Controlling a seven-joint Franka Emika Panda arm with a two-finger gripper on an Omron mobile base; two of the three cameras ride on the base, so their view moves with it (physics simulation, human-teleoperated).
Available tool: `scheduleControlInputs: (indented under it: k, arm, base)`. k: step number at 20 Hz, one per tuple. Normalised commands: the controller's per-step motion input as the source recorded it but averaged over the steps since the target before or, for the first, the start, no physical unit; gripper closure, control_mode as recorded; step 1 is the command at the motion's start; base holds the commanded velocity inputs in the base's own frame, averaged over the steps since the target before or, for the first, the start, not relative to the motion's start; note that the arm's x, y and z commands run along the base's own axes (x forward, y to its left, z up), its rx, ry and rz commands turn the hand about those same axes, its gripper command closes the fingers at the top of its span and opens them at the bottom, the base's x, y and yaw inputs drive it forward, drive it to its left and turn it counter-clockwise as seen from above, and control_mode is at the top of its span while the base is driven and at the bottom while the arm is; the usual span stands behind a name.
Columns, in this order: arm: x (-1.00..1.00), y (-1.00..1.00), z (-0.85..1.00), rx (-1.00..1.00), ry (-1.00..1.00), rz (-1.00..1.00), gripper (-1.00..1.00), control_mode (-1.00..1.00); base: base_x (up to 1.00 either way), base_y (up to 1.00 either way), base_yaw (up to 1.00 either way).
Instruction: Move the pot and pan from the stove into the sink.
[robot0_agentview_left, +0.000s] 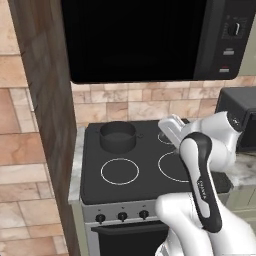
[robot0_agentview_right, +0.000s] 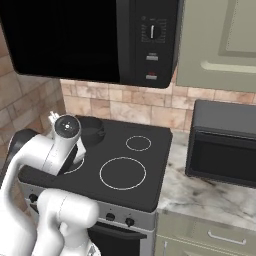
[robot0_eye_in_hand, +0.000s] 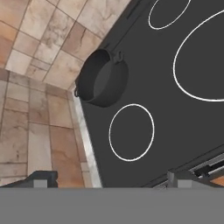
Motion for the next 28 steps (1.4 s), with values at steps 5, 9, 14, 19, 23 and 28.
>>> scheduleControlInputs:
  k: [5, 9, 14, 19, 23, 28]
  arm:
    - [0.4, 0.18, -0.16, 0.0, -0.02, -0.03, -1.0, -1.0]
    - [0.5, 0.17, -0.13, 0.0, 0.0, -0.04, -1.0, -1.0]
    - [0.47, 0.14, -0.19, 0.0, 0.0, -0.05, -1.0, -1.0]
    - [0.47, 0.09, -0.18, 0.0, 0.0, -0.06, -1.0, -1.0]
    - [0.46, 0.03, -0.18, 0.0, 0.0, -0.05, -1.0, -1.0]
    - [0.35, 0.0, -0.13, -0.03, 0.0, -0.03, -1.0, -1.0]
  base:
    - [0.0, 0.0, 0.0]
    - [0.0, 0.0, 0.0]
    - [0.0, 0.0, 0.0]
    - [0.0, 0.0, 0.0]
    - [0.0, 0.0, 0.0]
    - [0.0, 0.0, 0.0]
